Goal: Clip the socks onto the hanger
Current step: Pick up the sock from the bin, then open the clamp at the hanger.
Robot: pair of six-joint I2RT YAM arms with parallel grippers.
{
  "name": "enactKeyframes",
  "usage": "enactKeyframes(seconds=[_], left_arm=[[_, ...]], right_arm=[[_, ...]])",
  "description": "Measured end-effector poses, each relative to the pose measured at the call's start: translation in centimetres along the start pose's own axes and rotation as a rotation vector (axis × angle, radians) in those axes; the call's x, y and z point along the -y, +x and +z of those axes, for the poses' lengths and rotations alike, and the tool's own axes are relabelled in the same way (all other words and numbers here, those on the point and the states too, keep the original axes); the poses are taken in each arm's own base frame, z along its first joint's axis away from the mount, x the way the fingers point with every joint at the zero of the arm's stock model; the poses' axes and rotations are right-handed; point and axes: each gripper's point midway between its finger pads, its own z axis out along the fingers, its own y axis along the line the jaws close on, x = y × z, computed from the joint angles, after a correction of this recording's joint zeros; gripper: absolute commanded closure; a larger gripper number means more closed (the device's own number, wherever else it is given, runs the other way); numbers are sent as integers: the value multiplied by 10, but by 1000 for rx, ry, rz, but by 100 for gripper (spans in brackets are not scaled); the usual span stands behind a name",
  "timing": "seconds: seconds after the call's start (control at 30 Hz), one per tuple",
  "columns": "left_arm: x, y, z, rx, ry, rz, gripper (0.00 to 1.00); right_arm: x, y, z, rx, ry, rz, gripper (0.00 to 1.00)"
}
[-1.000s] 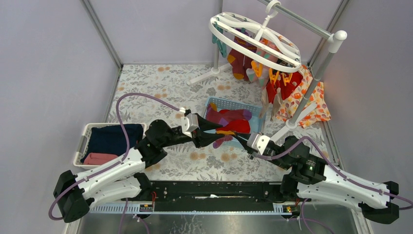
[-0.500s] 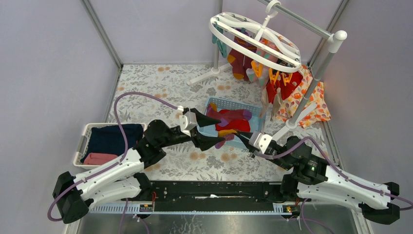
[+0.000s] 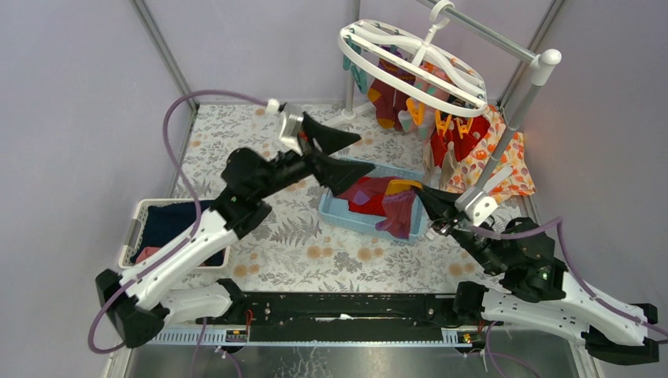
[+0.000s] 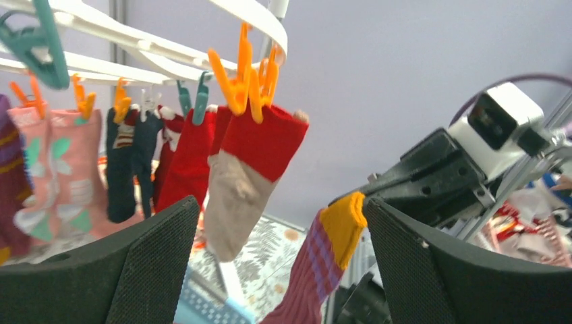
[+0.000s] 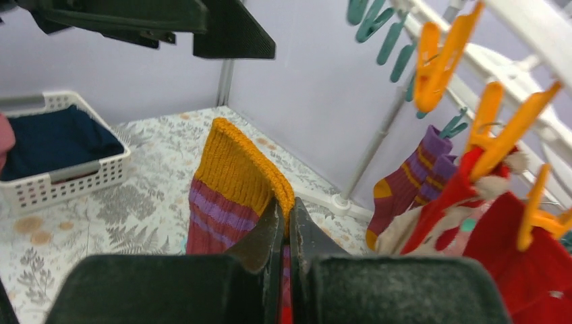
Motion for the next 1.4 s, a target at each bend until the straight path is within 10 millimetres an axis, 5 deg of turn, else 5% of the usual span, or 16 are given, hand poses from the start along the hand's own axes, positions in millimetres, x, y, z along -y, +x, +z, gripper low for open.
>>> enactKeyframes(seconds=[0.13, 0.3, 0.5, 0.73, 1.4], left_arm=[[-10, -10, 40, -16, -11, -125, 5], [-33, 4, 63, -46, -90, -226, 11], [-48, 9, 86, -33, -164, -263, 12], [-42, 2, 114, -14, -155, -261, 13], [-45, 0, 137, 32, -297, -135, 22]], right_arm=[[19, -16, -4, 5, 67, 30, 98], [33, -30, -3, -18, 114, 49, 98], [37, -22, -3, -66, 147, 43, 98], [44, -16, -9, -90, 180, 42, 97], [51, -20, -17, -75, 205, 58, 97]])
